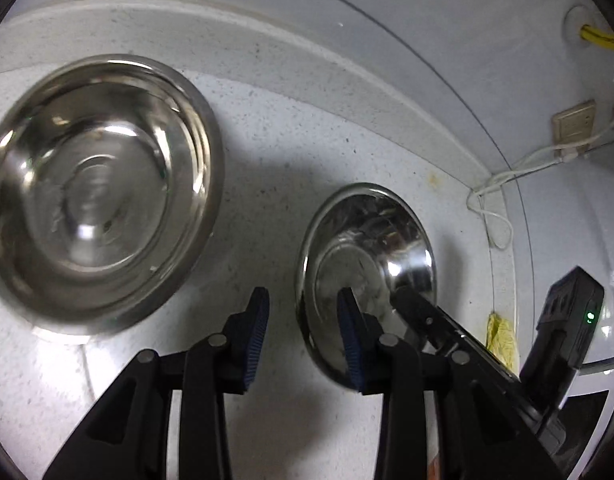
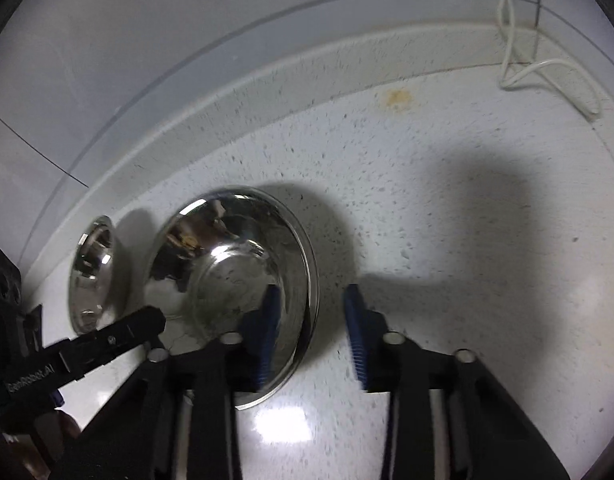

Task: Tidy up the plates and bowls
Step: 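Close both tools on the rim of the medium steel bowl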

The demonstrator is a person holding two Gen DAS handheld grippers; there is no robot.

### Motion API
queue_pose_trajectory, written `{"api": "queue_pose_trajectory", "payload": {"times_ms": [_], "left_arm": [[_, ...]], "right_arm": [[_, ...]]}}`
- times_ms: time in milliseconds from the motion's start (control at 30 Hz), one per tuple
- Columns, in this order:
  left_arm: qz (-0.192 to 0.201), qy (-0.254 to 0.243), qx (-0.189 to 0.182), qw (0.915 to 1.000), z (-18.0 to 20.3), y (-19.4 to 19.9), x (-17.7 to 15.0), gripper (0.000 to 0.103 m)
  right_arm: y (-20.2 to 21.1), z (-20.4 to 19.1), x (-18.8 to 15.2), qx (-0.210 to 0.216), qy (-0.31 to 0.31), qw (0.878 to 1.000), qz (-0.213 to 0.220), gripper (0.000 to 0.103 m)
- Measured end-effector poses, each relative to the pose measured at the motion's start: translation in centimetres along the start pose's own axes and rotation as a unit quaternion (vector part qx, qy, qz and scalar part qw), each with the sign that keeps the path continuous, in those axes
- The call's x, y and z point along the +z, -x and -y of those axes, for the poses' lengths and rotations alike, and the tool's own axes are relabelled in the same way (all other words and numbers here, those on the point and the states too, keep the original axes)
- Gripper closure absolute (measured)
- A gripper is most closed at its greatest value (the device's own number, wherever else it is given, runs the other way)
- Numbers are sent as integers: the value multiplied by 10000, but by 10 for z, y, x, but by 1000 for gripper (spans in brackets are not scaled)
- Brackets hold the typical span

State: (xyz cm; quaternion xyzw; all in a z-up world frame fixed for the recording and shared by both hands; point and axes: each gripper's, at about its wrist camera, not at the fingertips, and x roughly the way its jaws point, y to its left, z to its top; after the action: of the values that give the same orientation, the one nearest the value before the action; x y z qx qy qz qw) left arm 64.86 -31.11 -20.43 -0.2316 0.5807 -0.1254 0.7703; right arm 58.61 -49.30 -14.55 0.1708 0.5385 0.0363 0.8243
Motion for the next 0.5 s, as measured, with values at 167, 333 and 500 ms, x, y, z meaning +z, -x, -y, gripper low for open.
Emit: {"api": "queue_pose_trajectory", "payload": {"times_ms": [167, 333, 500], "left_arm": [[45, -82, -55, 9999, 4, 0, 7, 96], [278, -308, -273, 9988, 24, 45, 1, 96], [530, -434, -556, 9961, 43, 113, -25, 96]], "right_arm": [[-2, -1, 1, 201, -212, 9996, 50, 91], [32, -8, -6, 408, -211, 9984, 337, 93], [97, -28, -16, 467, -34, 9959, 780, 94]]}}
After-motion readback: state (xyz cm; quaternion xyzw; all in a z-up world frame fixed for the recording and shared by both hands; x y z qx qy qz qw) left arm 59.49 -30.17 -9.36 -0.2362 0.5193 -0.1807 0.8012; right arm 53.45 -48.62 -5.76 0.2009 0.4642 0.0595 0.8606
